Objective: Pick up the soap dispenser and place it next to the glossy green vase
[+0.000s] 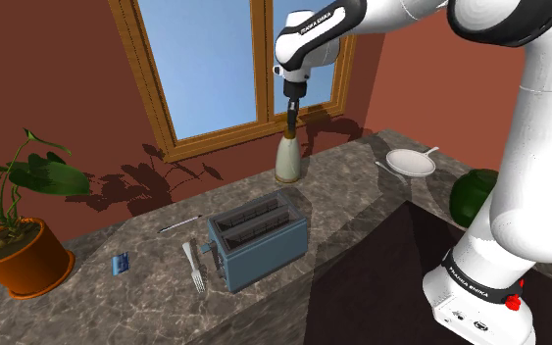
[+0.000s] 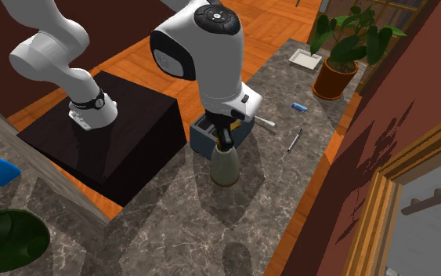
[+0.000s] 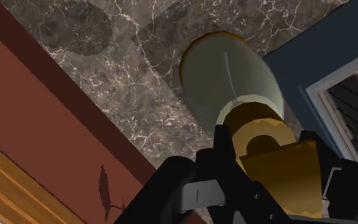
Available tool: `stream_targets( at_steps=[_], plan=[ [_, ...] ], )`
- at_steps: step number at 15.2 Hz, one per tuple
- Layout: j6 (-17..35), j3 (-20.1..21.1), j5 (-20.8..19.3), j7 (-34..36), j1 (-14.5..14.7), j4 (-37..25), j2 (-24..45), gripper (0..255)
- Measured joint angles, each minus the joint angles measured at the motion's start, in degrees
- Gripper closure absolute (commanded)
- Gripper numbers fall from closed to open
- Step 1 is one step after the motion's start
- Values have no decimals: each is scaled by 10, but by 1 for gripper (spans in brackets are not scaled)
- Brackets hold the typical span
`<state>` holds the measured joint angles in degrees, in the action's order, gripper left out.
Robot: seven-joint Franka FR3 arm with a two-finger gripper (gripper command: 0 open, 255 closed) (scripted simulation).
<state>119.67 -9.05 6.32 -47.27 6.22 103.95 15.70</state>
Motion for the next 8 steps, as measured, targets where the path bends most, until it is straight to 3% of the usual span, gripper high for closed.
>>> stream_targets(
  at_steps=[8],
  plan=[
    [-55,-2,-6,6,0,-35,-20,255]
  ],
)
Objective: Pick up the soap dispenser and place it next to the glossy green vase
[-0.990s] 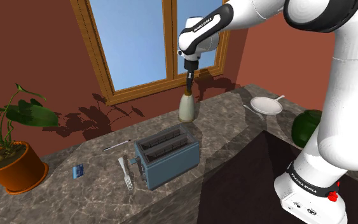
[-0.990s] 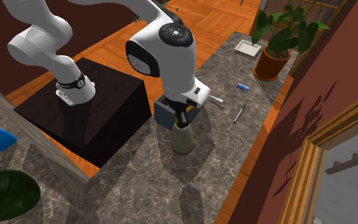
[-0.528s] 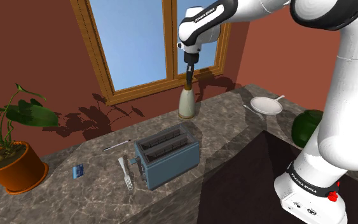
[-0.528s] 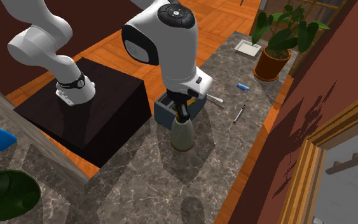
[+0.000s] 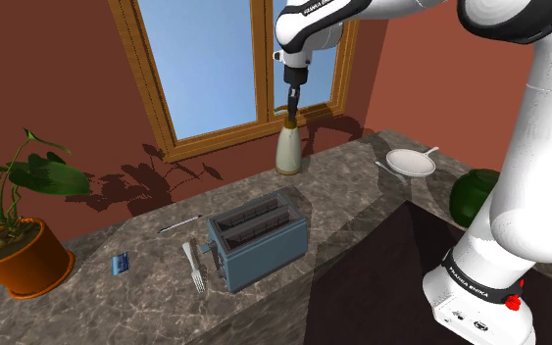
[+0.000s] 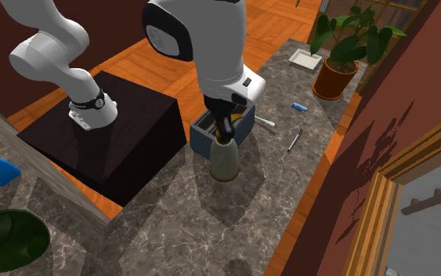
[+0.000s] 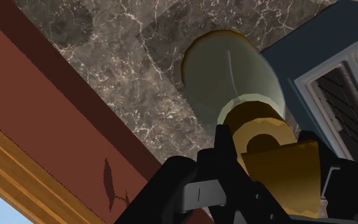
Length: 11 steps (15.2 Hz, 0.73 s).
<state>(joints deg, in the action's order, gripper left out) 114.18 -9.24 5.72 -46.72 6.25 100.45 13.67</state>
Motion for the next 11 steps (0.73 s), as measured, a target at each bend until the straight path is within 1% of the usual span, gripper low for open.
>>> stream_targets(
  at_steps=[11],
  plan=[
    [-81,-2,-5,5,-1,-68,-14,255]
  ],
)
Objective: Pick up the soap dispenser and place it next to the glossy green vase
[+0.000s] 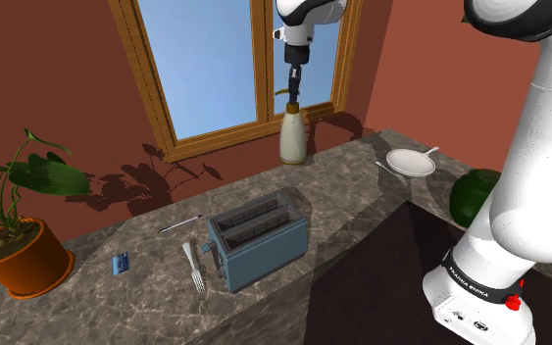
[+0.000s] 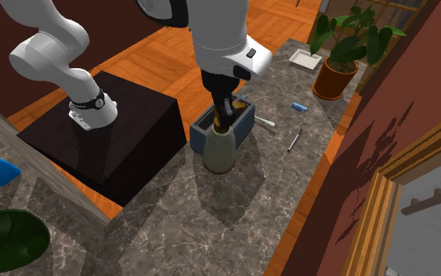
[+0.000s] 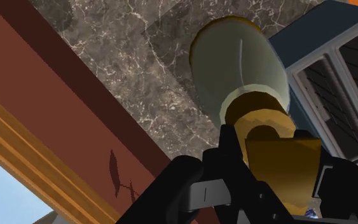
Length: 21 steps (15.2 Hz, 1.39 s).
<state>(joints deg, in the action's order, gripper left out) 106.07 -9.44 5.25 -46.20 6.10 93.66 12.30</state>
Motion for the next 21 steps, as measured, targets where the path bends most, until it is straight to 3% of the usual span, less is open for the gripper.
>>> stream_targets(
  at_steps=[8,21],
  plan=[
    [-58,0,-1,4,-1,-57,-1,255],
    [-26,-47,-44,-81,-46,188,-213,255]
  ],
)
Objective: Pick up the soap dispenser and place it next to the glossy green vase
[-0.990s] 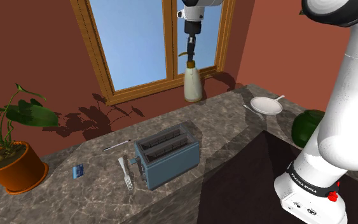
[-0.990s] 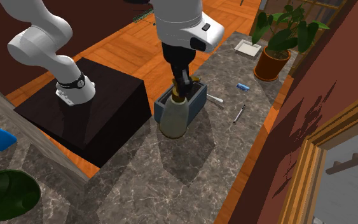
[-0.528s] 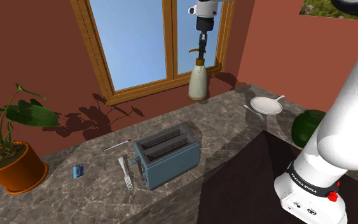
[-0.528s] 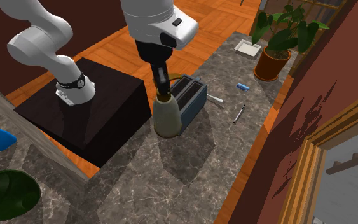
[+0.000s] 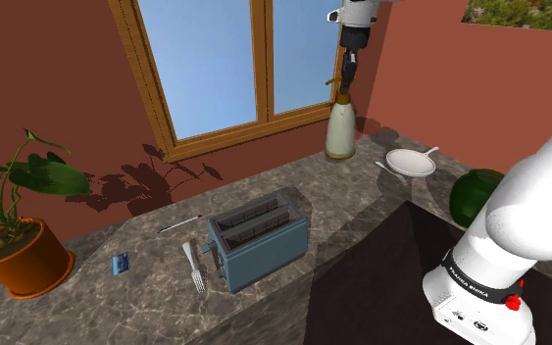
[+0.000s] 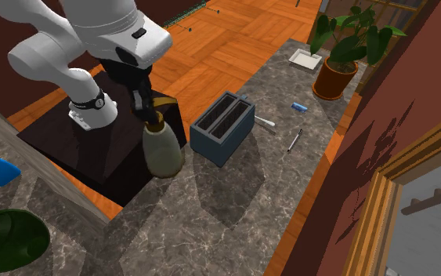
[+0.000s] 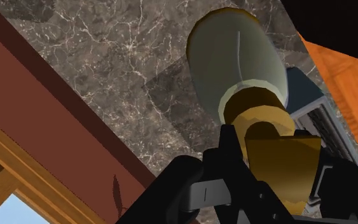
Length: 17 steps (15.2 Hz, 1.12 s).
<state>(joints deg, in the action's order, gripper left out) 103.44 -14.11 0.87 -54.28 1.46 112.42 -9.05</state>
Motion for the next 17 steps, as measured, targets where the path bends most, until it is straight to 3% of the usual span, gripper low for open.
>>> stream_targets(
  at_steps=[10,17],
  plan=[
    [-8,-51,-56,-79,-54,135,-147,255],
    [-33,-102,-101,-151,-97,169,-212,255]
  ],
)
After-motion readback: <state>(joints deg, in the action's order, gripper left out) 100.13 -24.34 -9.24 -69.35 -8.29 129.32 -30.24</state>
